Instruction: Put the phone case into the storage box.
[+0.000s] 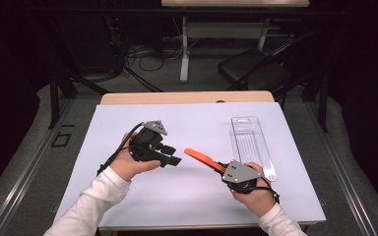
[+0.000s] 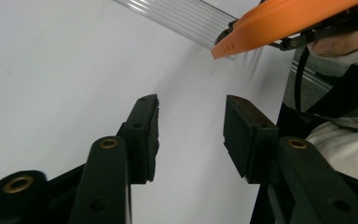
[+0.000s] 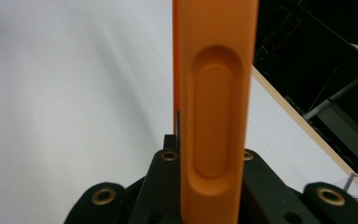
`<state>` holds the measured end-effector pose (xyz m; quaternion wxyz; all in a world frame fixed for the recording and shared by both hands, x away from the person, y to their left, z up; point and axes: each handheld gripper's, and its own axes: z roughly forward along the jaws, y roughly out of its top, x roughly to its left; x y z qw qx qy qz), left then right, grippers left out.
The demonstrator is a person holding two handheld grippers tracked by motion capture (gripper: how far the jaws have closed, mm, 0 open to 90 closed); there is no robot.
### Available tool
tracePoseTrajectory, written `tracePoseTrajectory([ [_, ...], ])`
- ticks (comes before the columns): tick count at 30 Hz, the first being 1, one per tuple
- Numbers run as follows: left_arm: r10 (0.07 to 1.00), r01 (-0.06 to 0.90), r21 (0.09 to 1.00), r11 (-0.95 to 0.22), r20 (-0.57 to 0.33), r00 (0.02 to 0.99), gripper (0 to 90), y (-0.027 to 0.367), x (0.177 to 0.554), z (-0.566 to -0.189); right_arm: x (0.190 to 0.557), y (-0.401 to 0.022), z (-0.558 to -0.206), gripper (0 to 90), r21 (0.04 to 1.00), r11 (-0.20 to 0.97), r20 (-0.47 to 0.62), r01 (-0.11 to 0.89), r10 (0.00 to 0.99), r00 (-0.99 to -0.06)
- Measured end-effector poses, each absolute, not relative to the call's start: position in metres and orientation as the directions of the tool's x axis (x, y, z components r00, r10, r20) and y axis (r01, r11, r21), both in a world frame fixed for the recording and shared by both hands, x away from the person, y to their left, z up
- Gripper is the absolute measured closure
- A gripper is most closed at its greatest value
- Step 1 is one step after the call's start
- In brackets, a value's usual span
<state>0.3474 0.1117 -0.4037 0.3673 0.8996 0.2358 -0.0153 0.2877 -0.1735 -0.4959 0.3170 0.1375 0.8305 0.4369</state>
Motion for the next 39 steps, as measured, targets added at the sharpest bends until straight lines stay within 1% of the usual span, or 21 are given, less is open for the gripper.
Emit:
tracePoseTrajectory([
  [3, 0.417, 0.421, 0.678, -0.603, -0.183, 0.890, 58.0, 0.112, 0.347, -0.403, 0.288, -0.173, -0.496, 88.3, 0.819, 0.573, -0.397, -0.041, 0.513, -0.761],
  [9, 0.416, 0.415, 0.705, -0.575, -0.185, 0.890, 57.9, 0.113, 0.345, -0.403, 0.289, -0.174, -0.496, 88.3, 0.826, 0.563, -0.384, -0.032, 0.521, -0.762],
  [13, 0.422, 0.400, 0.715, -0.573, -0.162, 0.892, 57.7, 0.113, 0.343, -0.402, 0.290, -0.174, -0.496, 88.3, 0.835, 0.550, -0.366, -0.020, 0.528, -0.766],
  [17, 0.417, 0.399, 0.723, -0.564, -0.168, 0.893, 57.6, 0.110, 0.339, -0.400, 0.290, -0.174, -0.496, 88.3, 0.843, 0.538, -0.349, -0.012, 0.530, -0.773],
  [22, 0.385, 0.381, 0.746, -0.546, -0.181, 0.905, 57.5, 0.105, 0.335, -0.396, 0.290, -0.174, -0.496, 88.3, 0.858, 0.513, -0.317, 0.006, 0.540, -0.780],
  [27, 0.379, 0.371, 0.774, -0.514, -0.183, 0.907, 57.7, 0.102, 0.334, -0.393, 0.291, -0.174, -0.496, 88.3, 0.869, 0.495, -0.296, 0.017, 0.547, -0.783],
  [29, 0.391, 0.369, 0.778, -0.509, -0.173, 0.904, 57.8, 0.100, 0.334, -0.393, 0.291, -0.174, -0.496, 88.3, 0.871, 0.490, -0.290, 0.021, 0.549, -0.784],
  [35, 0.381, 0.373, 0.773, -0.512, -0.185, 0.906, 59.8, 0.094, 0.336, -0.397, 0.291, -0.173, -0.497, 88.3, 0.873, 0.488, -0.283, 0.024, 0.545, -0.789],
  [39, 0.383, 0.376, 0.777, -0.504, -0.189, 0.904, 63.0, 0.090, 0.338, -0.400, 0.290, -0.172, -0.498, 88.3, 0.874, 0.486, -0.280, 0.026, 0.546, -0.789],
])
